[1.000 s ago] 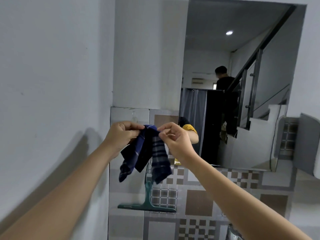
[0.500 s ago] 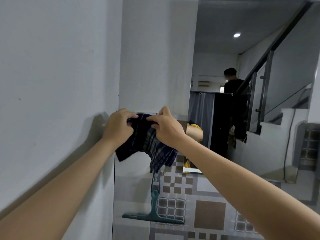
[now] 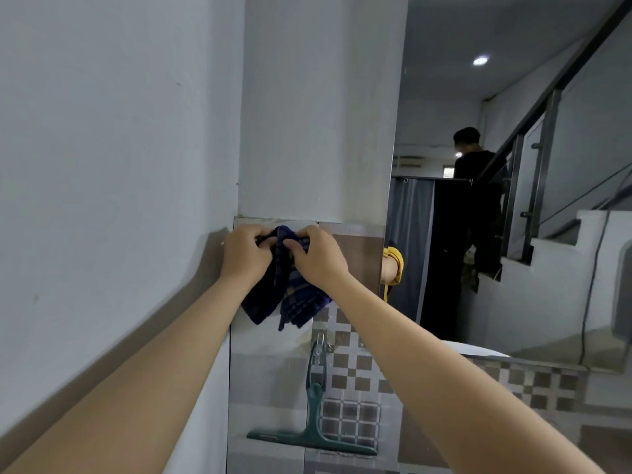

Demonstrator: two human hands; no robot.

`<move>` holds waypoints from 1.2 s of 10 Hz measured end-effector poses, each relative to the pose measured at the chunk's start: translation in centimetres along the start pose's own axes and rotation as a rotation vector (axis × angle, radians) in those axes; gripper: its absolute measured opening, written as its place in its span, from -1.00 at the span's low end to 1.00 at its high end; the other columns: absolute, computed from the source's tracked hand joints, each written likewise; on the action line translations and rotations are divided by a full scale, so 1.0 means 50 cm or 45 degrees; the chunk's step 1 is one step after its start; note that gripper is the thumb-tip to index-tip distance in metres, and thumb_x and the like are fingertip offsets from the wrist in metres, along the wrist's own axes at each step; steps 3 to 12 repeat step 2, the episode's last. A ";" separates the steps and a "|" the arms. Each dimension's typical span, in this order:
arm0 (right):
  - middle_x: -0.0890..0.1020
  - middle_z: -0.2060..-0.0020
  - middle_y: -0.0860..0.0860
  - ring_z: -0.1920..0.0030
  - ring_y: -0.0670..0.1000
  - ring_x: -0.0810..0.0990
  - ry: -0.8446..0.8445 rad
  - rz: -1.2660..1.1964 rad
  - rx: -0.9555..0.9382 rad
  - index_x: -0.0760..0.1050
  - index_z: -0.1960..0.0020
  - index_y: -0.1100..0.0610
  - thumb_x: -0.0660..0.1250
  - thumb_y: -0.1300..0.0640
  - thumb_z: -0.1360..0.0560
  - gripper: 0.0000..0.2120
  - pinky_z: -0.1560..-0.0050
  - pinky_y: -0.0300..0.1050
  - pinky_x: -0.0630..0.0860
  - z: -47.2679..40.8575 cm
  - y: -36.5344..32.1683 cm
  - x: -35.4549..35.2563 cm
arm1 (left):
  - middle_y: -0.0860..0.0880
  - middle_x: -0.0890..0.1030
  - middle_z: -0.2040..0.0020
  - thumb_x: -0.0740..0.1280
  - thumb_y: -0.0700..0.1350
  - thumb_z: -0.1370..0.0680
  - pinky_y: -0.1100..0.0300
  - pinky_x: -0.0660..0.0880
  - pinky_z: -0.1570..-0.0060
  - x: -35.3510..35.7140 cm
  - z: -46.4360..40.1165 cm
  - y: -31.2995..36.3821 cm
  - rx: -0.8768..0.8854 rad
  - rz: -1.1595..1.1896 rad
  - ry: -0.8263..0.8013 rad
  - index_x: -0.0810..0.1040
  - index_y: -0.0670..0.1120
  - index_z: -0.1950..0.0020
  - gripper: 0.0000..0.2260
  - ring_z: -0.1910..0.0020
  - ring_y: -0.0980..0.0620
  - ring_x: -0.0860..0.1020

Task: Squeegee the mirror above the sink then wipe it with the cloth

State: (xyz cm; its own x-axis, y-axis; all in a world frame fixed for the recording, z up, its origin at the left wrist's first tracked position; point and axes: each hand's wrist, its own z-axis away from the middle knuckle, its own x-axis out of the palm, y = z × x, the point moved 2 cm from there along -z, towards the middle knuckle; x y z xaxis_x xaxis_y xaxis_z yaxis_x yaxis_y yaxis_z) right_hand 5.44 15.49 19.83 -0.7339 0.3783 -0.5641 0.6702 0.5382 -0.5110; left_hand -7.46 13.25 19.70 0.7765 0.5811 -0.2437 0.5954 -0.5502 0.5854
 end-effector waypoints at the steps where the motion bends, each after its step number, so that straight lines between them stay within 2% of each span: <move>1: 0.59 0.25 -0.01 0.25 -0.04 0.55 -0.039 -0.401 0.161 0.53 -0.06 0.22 0.29 0.02 -0.57 -0.74 0.27 -0.19 0.48 0.009 -0.002 0.006 | -0.04 0.60 0.11 0.28 -0.22 -0.54 0.24 0.39 0.14 0.006 -0.001 -0.012 -0.138 0.089 -0.028 0.61 -0.18 -0.02 -0.86 0.11 0.00 0.54; 2: 0.60 0.12 0.02 0.16 -0.04 0.57 -0.118 -0.695 0.369 0.49 -0.18 0.19 0.32 0.03 -0.55 -0.71 0.28 -0.29 0.49 0.052 0.019 0.008 | -0.05 0.59 -0.02 0.25 -0.17 -0.55 0.17 0.42 0.02 0.003 0.045 -0.019 -0.272 0.190 -0.022 0.56 -0.10 -0.14 -0.80 -0.02 0.00 0.53; 12: 0.60 0.12 0.02 0.16 -0.04 0.57 -0.118 -0.695 0.369 0.49 -0.18 0.19 0.32 0.03 -0.55 -0.71 0.28 -0.29 0.49 0.052 0.019 0.008 | -0.05 0.59 -0.02 0.25 -0.17 -0.55 0.17 0.42 0.02 0.003 0.045 -0.019 -0.272 0.190 -0.022 0.56 -0.10 -0.14 -0.80 -0.02 0.00 0.53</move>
